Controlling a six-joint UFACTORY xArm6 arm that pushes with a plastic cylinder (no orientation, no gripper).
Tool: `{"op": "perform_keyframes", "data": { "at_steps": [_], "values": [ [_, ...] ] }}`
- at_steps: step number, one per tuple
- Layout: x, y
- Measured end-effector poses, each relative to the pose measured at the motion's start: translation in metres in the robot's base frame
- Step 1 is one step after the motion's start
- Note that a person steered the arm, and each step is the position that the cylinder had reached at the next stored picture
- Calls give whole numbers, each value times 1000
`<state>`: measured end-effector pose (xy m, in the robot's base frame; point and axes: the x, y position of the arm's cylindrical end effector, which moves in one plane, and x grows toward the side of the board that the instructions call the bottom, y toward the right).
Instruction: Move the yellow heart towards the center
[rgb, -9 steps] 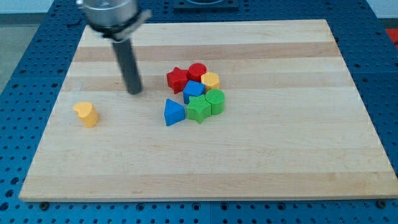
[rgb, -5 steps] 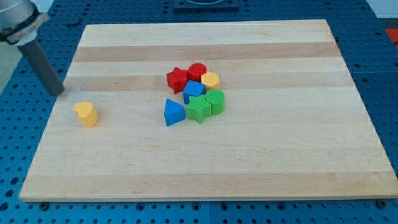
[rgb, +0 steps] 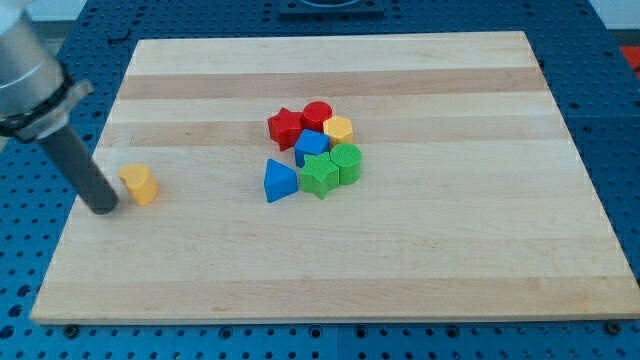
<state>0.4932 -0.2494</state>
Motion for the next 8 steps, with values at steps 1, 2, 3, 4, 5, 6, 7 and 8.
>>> {"op": "perform_keyframes", "data": {
  "at_steps": [1,2,3,4,5,6,7,8],
  "values": [
    [-11,34],
    [-26,72],
    [-33,87],
    [-24,59],
    [-15,7],
    [-23,-27],
    [-36,-18],
    [-41,28]
  ]
}}
